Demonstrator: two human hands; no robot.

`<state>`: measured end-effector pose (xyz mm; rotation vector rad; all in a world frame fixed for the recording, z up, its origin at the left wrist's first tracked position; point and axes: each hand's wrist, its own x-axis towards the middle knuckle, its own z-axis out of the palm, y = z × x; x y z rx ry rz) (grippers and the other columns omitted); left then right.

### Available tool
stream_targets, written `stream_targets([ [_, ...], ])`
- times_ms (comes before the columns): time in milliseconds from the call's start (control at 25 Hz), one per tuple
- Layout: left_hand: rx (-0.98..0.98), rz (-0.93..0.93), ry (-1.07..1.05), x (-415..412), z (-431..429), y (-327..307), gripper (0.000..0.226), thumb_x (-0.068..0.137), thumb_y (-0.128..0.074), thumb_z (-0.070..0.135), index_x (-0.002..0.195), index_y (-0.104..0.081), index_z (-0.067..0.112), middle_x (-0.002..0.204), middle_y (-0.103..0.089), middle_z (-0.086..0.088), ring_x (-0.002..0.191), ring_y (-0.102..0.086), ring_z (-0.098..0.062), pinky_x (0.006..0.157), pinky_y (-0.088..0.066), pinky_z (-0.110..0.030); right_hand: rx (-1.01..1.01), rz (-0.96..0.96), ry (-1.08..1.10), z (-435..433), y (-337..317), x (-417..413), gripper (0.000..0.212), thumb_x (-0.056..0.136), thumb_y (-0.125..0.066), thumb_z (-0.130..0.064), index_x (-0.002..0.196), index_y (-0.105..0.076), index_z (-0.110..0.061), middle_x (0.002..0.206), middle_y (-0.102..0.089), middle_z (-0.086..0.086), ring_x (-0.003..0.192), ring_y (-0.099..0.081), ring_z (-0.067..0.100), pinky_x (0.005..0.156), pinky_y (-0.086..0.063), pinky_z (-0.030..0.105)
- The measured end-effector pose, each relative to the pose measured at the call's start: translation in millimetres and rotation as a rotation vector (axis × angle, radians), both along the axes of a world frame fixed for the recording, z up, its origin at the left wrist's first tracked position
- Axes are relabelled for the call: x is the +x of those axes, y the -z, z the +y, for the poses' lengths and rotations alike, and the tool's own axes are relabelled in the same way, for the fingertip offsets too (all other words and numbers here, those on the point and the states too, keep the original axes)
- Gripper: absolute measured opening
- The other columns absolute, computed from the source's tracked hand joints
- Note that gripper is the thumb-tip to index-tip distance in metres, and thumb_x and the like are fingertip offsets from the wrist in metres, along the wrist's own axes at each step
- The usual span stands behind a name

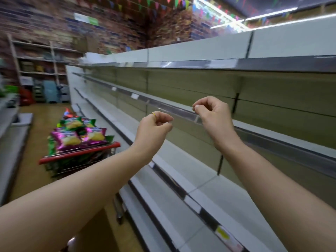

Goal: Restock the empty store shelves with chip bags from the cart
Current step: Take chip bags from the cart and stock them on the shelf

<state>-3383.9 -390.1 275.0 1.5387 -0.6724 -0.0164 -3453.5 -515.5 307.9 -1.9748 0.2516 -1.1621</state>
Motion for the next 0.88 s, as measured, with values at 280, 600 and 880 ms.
stream_targets([
  [280,0.012,0.125,-0.247,118.0,116.8,30.2,0.018,0.086,-0.054,0.001,0.078,-0.06,0.016,0.072,-0.056,-0.003,0.062,-0.053,-0.015,0.069,-0.052,-0.035,0.131,0.106,-0.266,91.4,35.8,140.9,0.019,0.087,-0.051,-0.005,0.075,-0.061,-0.016,0.071,-0.058,0.001,0.072,-0.051,0.015,0.068,-0.044,0.029],
  [600,0.041,0.155,-0.458,227.3,163.7,60.1,0.02,0.086,-0.056,0.002,0.075,-0.06,0.018,0.081,-0.061,-0.002,0.076,-0.055,-0.015,0.068,-0.045,-0.025,0.179,0.177,-0.477,130.8,65.6,285.3,0.02,0.087,-0.052,-0.005,0.072,-0.06,-0.016,0.07,-0.059,0.003,0.067,-0.052,0.014,0.066,-0.044,0.033],
  [880,0.069,0.246,-0.648,372.4,152.9,84.3,0.018,0.082,-0.056,0.001,0.075,-0.061,0.017,0.09,-0.065,-0.008,0.093,-0.062,-0.027,0.088,-0.052,-0.045,0.207,0.268,-0.588,103.3,96.5,446.8,0.02,0.086,-0.053,-0.008,0.07,-0.06,-0.018,0.072,-0.059,0.005,0.072,-0.052,0.02,0.068,-0.044,0.036],
])
